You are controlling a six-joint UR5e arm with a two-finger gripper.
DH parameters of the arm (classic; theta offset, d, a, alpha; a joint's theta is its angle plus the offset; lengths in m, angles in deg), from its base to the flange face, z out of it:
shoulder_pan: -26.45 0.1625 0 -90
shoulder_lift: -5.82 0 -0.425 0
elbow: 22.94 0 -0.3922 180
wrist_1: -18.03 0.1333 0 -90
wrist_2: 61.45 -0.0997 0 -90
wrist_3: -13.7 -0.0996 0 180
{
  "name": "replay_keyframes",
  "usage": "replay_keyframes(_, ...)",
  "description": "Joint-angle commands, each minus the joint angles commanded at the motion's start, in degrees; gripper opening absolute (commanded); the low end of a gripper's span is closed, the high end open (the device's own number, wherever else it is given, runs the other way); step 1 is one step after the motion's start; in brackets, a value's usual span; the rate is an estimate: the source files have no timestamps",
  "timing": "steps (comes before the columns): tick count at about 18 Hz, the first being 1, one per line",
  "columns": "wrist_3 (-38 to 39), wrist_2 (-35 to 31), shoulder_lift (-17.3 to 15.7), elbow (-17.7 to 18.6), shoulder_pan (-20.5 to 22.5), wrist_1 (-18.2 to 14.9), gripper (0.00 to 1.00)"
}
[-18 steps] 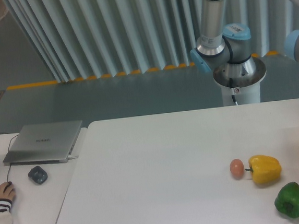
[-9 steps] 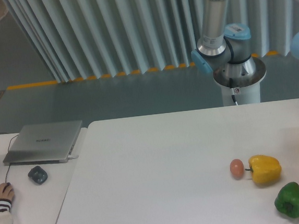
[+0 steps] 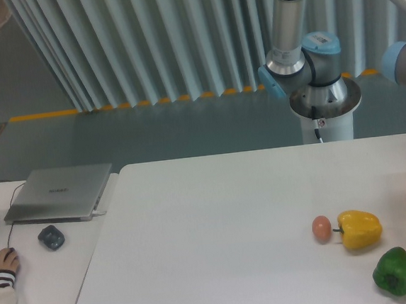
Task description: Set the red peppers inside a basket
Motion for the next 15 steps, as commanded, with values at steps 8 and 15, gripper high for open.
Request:
replay_keyframes(8,1.25,-0.09,0.53,0.17,-3.78,0.44,1.0)
replay_keyframes(15,3.87,-0.35,0.18,0.79,-7.56,0.35,1.0)
